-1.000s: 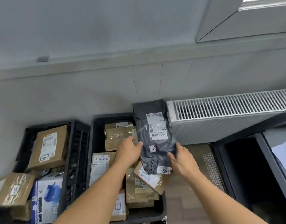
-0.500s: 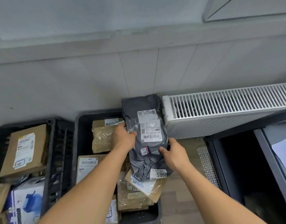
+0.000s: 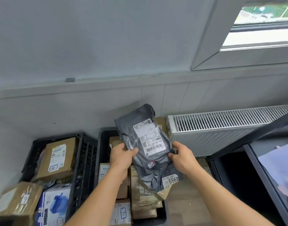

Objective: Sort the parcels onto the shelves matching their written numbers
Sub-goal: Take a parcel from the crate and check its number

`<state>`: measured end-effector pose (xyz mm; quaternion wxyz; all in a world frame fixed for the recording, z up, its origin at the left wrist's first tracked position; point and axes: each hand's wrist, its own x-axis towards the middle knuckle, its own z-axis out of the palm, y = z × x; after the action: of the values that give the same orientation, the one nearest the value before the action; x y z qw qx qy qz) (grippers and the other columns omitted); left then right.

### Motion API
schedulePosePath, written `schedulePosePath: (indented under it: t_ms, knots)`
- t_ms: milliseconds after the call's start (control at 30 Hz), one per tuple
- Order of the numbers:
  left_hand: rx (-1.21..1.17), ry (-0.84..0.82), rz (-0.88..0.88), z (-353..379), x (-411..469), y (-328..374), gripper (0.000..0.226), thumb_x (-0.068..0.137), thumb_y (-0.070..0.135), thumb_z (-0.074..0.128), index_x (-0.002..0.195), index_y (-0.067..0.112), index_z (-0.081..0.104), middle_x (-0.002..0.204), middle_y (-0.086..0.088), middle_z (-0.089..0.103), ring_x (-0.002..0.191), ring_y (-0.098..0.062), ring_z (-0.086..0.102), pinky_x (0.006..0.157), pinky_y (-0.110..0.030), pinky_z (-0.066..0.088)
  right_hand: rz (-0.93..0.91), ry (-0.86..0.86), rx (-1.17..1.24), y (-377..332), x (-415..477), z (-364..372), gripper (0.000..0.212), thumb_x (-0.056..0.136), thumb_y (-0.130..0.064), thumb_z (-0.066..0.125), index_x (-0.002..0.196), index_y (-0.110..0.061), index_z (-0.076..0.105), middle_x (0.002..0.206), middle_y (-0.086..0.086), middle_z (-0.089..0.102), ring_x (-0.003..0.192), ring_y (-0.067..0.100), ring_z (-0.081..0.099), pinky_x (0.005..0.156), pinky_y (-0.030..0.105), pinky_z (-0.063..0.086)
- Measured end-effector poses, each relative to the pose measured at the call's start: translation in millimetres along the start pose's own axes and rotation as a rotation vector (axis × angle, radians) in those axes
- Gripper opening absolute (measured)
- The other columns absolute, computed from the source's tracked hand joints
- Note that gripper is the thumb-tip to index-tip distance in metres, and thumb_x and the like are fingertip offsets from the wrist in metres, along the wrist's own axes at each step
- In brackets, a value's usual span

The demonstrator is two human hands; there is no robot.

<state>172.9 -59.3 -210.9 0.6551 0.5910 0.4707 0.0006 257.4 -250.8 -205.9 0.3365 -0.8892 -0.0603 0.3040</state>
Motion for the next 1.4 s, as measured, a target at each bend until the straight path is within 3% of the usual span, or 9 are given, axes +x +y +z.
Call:
schedulePosePath:
  t_ms: [200, 367, 533, 633, 733, 867, 1033, 1300, 1400]
  knots:
    - [-0.247, -0.083, 0.043, -44.4, -68.1, 39.6, 0.017, 0.088, -0.012, 0.062, 0.101, -0.001, 0.066, 0.098, -0.018, 0.075, 0.093, -0.036, 0.072, 0.088, -0.053, 0.057, -0.136, 0.053, -0.051, -61.7, -57.5, -25.2, 0.027, 0.097, -0.011, 0.055, 0.121, -0.022, 0.06, 0.112, -0.001, 0.065, 0.105, 0.025, 0.059, 0.08, 0.029, 0.043]
    - [-0.392, -0.11, 0.134, -79.5, -116.2, 65.1, 0.02, 0.088, -0.014, 0.06, 0.101, 0.0, 0.064, 0.102, -0.019, 0.074, 0.092, -0.03, 0.071, 0.087, -0.046, 0.057, -0.265, 0.185, -0.058, -103.9, -100.6, -37.4, 0.032, 0.095, -0.016, 0.057, 0.125, -0.027, 0.061, 0.119, 0.001, 0.065, 0.109, 0.025, 0.06, 0.081, 0.03, 0.043]
    - [-0.588, -0.098, 0.213, -103.2, -156.8, 79.8, 0.023, 0.09, -0.013, 0.058, 0.105, 0.003, 0.061, 0.104, -0.017, 0.073, 0.095, -0.03, 0.07, 0.084, -0.045, 0.057, -0.313, 0.415, 0.143, -123.5, -150.3, -39.5, 0.066, 0.094, -0.038, 0.065, 0.151, -0.022, 0.036, 0.146, 0.006, 0.043, 0.133, 0.024, 0.047, 0.108, 0.041, 0.042]
    - [-0.713, -0.102, 0.24, -113.2, -175.5, 80.5, 0.023, 0.092, -0.013, 0.056, 0.107, 0.004, 0.061, 0.105, -0.018, 0.071, 0.094, -0.029, 0.07, 0.074, -0.038, 0.056, -0.324, 0.475, 0.258, -122.3, -176.7, -33.1, 0.078, 0.093, -0.042, 0.067, 0.156, -0.017, 0.027, 0.151, 0.008, 0.038, 0.138, 0.024, 0.04, 0.11, 0.038, 0.036]
    - [-0.822, -0.111, 0.238, -118.9, -188.7, 77.6, 0.026, 0.093, -0.012, 0.054, 0.113, 0.004, 0.06, 0.11, -0.021, 0.068, 0.096, -0.03, 0.068, 0.072, -0.038, 0.055, -0.305, 0.421, 0.385, -118.4, -194.5, -18.3, 0.083, 0.091, -0.046, 0.068, 0.156, -0.019, 0.024, 0.151, 0.004, 0.042, 0.136, 0.02, 0.045, 0.11, 0.041, 0.042]
    - [-0.941, -0.116, 0.233, -119.5, -201.6, 72.2, 0.026, 0.093, -0.013, 0.054, 0.112, 0.004, 0.059, 0.113, -0.024, 0.066, 0.099, -0.034, 0.067, 0.073, -0.041, 0.056, -0.299, 0.251, 0.656, -119.3, -211.2, -0.9, 0.052, 0.089, -0.034, 0.074, 0.132, -0.028, 0.046, 0.118, -0.008, 0.065, 0.103, 0.005, 0.064, 0.083, 0.026, 0.055]
    - [-1.018, -0.137, 0.256, -119.1, -215.8, 68.0, 0.033, 0.091, -0.014, 0.054, 0.119, 0.003, 0.057, 0.117, -0.024, 0.065, 0.103, -0.036, 0.065, 0.08, -0.046, 0.056, -0.219, 0.051, 0.935, -123.3, -213.1, 8.6, 0.037, 0.091, -0.014, 0.072, 0.122, -0.027, 0.056, 0.116, 0.001, 0.071, 0.1, 0.021, 0.072, 0.073, 0.037, 0.061]
    - [-1.047, -0.065, 0.316, -123.6, -226.3, 61.7, 0.046, 0.088, -0.014, 0.058, 0.131, 0.001, 0.053, 0.121, -0.025, 0.065, 0.109, -0.038, 0.065, 0.098, -0.053, 0.05, -0.328, 0.075, 0.929, -132.8, -220.8, -17.8, 0.017, 0.099, -0.004, 0.058, 0.111, -0.016, 0.061, 0.109, 0.008, 0.073, 0.086, 0.02, 0.074, 0.063, 0.029, 0.055]
    - [-1.065, -0.043, 0.329, -118.9, -234.9, 59.4, 0.045, 0.088, -0.012, 0.059, 0.131, 0.002, 0.055, 0.119, -0.024, 0.067, 0.105, -0.035, 0.066, 0.095, -0.05, 0.052, -0.374, 0.053, 0.902, -133.5, -218.9, -27.7, 0.018, 0.099, -0.003, 0.057, 0.111, -0.016, 0.061, 0.106, 0.009, 0.073, 0.084, 0.02, 0.073, 0.061, 0.029, 0.055]
